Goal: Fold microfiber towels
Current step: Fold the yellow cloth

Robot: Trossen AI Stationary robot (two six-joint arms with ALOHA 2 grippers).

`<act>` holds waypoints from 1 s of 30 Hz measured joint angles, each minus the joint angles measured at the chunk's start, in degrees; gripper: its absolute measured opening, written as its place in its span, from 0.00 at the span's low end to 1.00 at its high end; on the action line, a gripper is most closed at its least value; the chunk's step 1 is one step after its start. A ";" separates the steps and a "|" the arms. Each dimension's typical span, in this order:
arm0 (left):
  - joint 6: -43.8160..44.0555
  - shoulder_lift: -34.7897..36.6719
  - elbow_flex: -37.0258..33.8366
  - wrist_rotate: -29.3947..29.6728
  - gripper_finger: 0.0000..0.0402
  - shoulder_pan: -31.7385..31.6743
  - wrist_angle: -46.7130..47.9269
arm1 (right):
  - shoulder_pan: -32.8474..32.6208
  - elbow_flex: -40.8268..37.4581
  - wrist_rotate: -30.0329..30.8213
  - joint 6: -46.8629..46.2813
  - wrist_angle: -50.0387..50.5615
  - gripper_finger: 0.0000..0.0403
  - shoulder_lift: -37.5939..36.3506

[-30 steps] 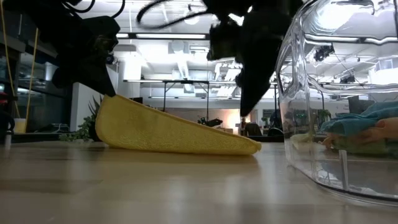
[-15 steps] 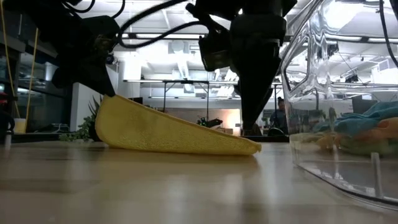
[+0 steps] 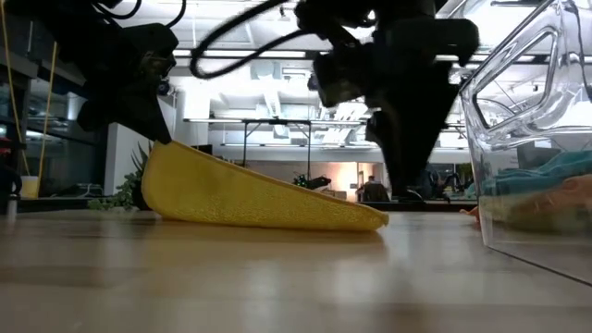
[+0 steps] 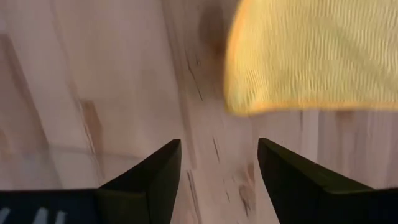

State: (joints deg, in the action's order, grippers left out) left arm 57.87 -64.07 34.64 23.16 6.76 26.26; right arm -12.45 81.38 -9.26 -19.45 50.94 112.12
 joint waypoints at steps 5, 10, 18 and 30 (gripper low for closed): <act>0.00 0.00 0.01 0.02 0.00 0.00 0.00 | 0.76 0.00 0.33 -1.62 -5.51 0.51 -0.02; 0.00 0.00 0.01 0.05 0.00 0.00 0.00 | 0.24 0.00 4.47 -2.03 -8.41 0.51 0.50; -0.17 0.00 0.01 0.22 0.00 0.00 0.00 | -1.84 -0.02 9.14 -1.50 -8.04 0.51 3.06; -1.05 0.00 0.01 0.21 0.00 0.02 0.00 | -1.86 -0.68 10.37 -1.17 -6.34 0.51 4.61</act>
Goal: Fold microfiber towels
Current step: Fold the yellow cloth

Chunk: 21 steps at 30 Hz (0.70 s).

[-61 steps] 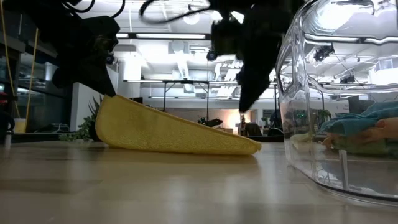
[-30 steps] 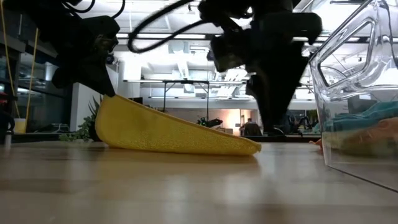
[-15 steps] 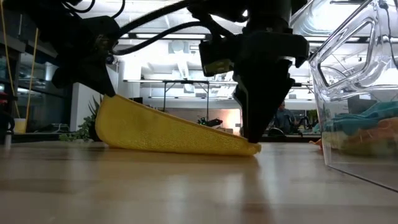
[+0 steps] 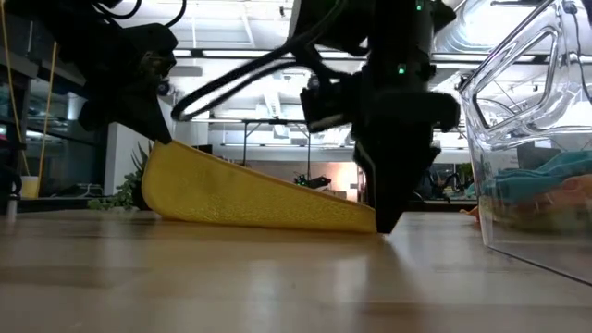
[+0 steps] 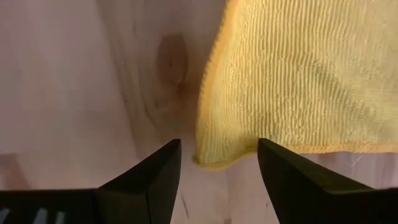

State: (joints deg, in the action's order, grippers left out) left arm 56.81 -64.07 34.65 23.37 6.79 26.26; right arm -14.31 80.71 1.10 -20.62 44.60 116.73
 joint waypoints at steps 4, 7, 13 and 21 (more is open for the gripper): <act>0.01 0.00 0.00 -0.02 0.00 -0.02 0.00 | -0.10 0.00 0.39 -0.01 -0.18 0.50 0.72; 0.01 -0.01 0.00 -0.02 0.00 -0.02 0.00 | -0.11 0.03 2.08 -0.58 -0.25 0.47 0.72; 0.02 -0.02 0.00 -0.02 0.00 -0.01 0.00 | -0.09 0.22 2.03 0.06 1.17 0.22 0.72; 0.10 -0.02 0.00 -0.02 0.00 0.00 0.00 | -0.11 0.22 -2.65 5.13 3.50 0.04 -0.84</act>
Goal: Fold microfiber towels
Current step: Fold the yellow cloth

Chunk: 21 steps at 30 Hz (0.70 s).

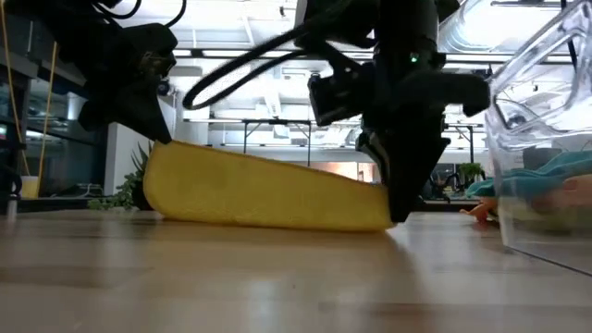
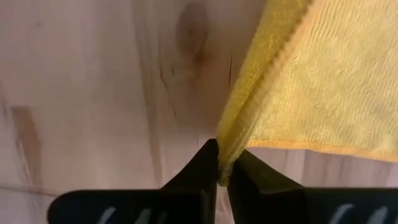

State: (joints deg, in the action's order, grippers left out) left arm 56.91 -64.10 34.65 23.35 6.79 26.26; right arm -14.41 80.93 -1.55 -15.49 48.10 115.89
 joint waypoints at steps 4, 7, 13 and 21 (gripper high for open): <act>0.10 0.00 0.00 -0.07 0.00 0.00 0.00 | 0.23 0.02 -0.82 3.77 0.62 0.01 -1.25; 0.17 0.00 0.00 -0.20 0.00 -0.01 -0.18 | 0.97 0.03 -1.32 4.41 0.99 0.01 -2.10; 1.41 0.00 0.07 -0.57 0.00 -0.61 -2.24 | 3.44 0.04 -4.14 6.92 0.96 0.00 -4.46; -0.05 0.00 0.09 -1.78 0.00 -5.25 -4.86 | 8.54 0.04 -5.40 8.43 1.24 0.00 -8.41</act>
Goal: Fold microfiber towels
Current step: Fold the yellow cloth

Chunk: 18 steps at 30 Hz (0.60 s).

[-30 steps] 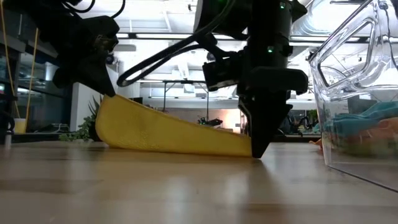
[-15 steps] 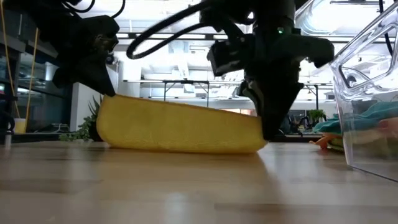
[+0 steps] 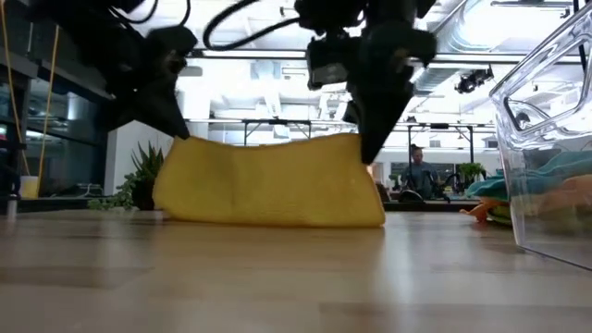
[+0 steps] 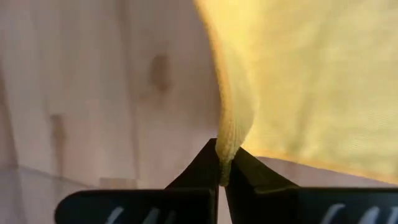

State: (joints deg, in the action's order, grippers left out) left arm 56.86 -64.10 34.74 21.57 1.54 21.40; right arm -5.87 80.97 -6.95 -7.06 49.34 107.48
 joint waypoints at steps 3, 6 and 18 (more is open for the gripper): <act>-1.33 0.00 0.00 -0.40 0.00 -3.06 0.31 | 2.47 0.00 0.47 0.04 0.52 0.00 -0.79; -3.37 0.02 0.00 -0.42 0.00 -6.05 0.14 | 4.73 0.00 0.97 0.04 1.46 0.00 -0.91; -9.48 0.02 0.00 0.45 0.00 -16.45 -3.44 | 13.27 0.00 3.55 -2.00 4.18 0.00 -0.91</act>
State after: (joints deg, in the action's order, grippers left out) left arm 47.39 -64.07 34.74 22.02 -14.91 17.97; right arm 7.40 80.97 -3.40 -9.06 53.52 106.56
